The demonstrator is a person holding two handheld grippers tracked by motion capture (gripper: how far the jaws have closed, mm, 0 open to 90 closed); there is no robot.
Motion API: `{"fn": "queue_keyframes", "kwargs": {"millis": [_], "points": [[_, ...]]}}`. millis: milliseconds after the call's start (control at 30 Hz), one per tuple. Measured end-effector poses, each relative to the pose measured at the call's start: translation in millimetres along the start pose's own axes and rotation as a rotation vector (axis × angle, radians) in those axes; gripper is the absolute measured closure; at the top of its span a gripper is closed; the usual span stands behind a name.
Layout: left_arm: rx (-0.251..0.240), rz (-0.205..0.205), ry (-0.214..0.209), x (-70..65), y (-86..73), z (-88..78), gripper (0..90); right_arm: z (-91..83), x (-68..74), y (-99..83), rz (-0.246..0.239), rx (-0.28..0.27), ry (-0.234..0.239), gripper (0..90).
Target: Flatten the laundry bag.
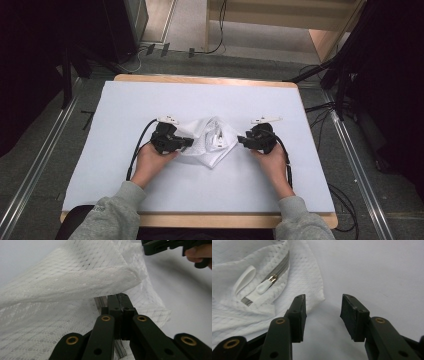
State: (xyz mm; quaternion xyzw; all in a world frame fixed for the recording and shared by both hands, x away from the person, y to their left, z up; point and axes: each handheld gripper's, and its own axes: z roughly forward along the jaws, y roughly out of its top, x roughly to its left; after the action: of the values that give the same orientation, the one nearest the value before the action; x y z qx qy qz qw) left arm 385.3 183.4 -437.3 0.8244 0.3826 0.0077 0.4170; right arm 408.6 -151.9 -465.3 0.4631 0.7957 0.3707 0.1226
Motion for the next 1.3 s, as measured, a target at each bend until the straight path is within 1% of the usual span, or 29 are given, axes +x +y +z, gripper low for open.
{"fn": "queue_keyframes", "kwargs": {"millis": [33,67,100,133,167,200,233,267,300,333,367,433,467,533,567,633,667,733,767,800,833,967,1000,1033,1100,1133,1200,1300], "points": [[-0.013,-0.002,-0.009,1.4,1.1,-6.7,90.0,3.4,-1.3,1.4,0.007,-0.002,0.003,58.1],[-0.013,-0.002,-0.009,1.4,1.1,-6.7,90.0,3.4,-1.3,1.4,0.007,-0.002,0.003,58.1],[-0.027,-0.013,-0.014,3.3,1.5,-13.4,90.0,7.1,-2.2,3.0,0.019,0.006,0.007,61.5],[-0.027,-0.013,-0.014,3.3,1.5,-13.4,90.0,9.1,-2.4,3.7,0.021,0.008,0.012,62.8],[-0.033,-0.018,-0.017,5.1,1.5,-17.0,90.0,10.9,-2.5,4.0,0.015,0.007,0.014,64.5],[-0.039,-0.028,-0.027,8.5,1.1,-22.6,90.0,13.0,-1.5,4.3,0.014,0.015,0.011,69.4],[-0.044,-0.032,-0.030,10.2,0.8,-25.1,90.0,14.9,-0.4,4.8,0.009,0.028,0.017,71.9],[-0.044,-0.032,-0.030,10.2,0.8,-25.1,90.0,14.9,-0.4,4.8,0.009,0.028,0.017,71.9],[-0.050,-0.044,-0.032,13.5,0.2,-30.1,90.0,16.4,2.9,6.9,-0.008,0.041,0.016,83.4],[-0.052,-0.049,-0.039,15.5,-0.1,-32.6,90.0,17.3,4.2,8.2,-0.013,0.047,0.021,87.4],[-0.056,-0.051,-0.035,16.7,-0.4,-34.9,90.0,17.4,5.5,9.3,-0.013,0.055,0.025,89.2],[-0.062,-0.055,-0.037,18.3,-0.7,-37.5,90.0,17.7,6.5,10.1,-0.014,0.059,0.027,89.6],[-0.069,-0.064,-0.038,21.9,-1.2,-43.1,90.0,16.5,5.9,11.9,-0.014,0.062,0.029,89.7],[-0.072,-0.068,-0.038,24.3,-1.6,-45.9,90.0,12.9,2.4,13.2,-0.002,0.051,0.037,89.8],[-0.088,-0.081,-0.034,28.2,-3.0,-51.3,90.0,10.8,0.1,14.1,0.007,0.045,0.043,89.8],[-0.091,-0.088,-0.034,30.2,-3.8,-53.8,90.0,8.3,-2.3,14.8,0.013,0.041,0.040,89.8],[-0.094,-0.100,-0.030,33.9,-5.3,-58.8,90.0,3.8,-8.3,15.2,0.026,0.021,0.038,89.8],[-0.096,-0.105,-0.030,35.8,-6.1,-60.8,90.0,2.5,-10.4,15.2,0.029,0.017,0.038,89.8],[-0.098,-0.111,-0.027,38.5,-7.5,-64.9,90.0,-0.9,-14.9,15.5,0.050,0.014,0.034,89.8],[-0.098,-0.111,-0.027,38.5,-7.5,-64.9,90.0,-2.4,-17.4,15.8,0.053,0.008,0.034,89.8],[-0.103,-0.121,-0.025,40.7,-9.1,-68.5,90.0,-4.2,-19.4,16.3,0.059,0.007,0.033,89.8],[-0.099,-0.128,-0.021,44.1,-12.4,-73.3,90.0,-11.9,-28.6,17.8,0.069,-0.014,0.024,89.8],[-0.099,-0.128,-0.021,44.1,-12.4,-73.3,90.0,-11.9,-28.6,17.8,0.069,-0.014,0.024,89.8],[-0.095,-0.130,-0.021,45.6,-14.0,-75.3,90.0,-15.1,-33.4,18.0,0.076,-0.018,0.015,89.8],[-0.093,-0.133,-0.021,45.6,-15.0,-76.1,90.0,-18.4,-37.9,18.3,0.091,-0.022,0.011,89.8],[-0.088,-0.128,-0.026,46.1,-15.8,-76.8,90.0,-18.4,-37.9,18.3,0.091,-0.022,0.011,89.8],[-0.074,-0.131,-0.032,45.4,-19.7,-78.7,90.0,-22.6,-45.0,18.8,0.101,-0.030,0.003,89.8],[-0.063,-0.132,-0.036,44.6,-22.6,-79.9,90.0,-24.0,-49.1,18.8,0.106,-0.025,-0.007,89.8]]}}
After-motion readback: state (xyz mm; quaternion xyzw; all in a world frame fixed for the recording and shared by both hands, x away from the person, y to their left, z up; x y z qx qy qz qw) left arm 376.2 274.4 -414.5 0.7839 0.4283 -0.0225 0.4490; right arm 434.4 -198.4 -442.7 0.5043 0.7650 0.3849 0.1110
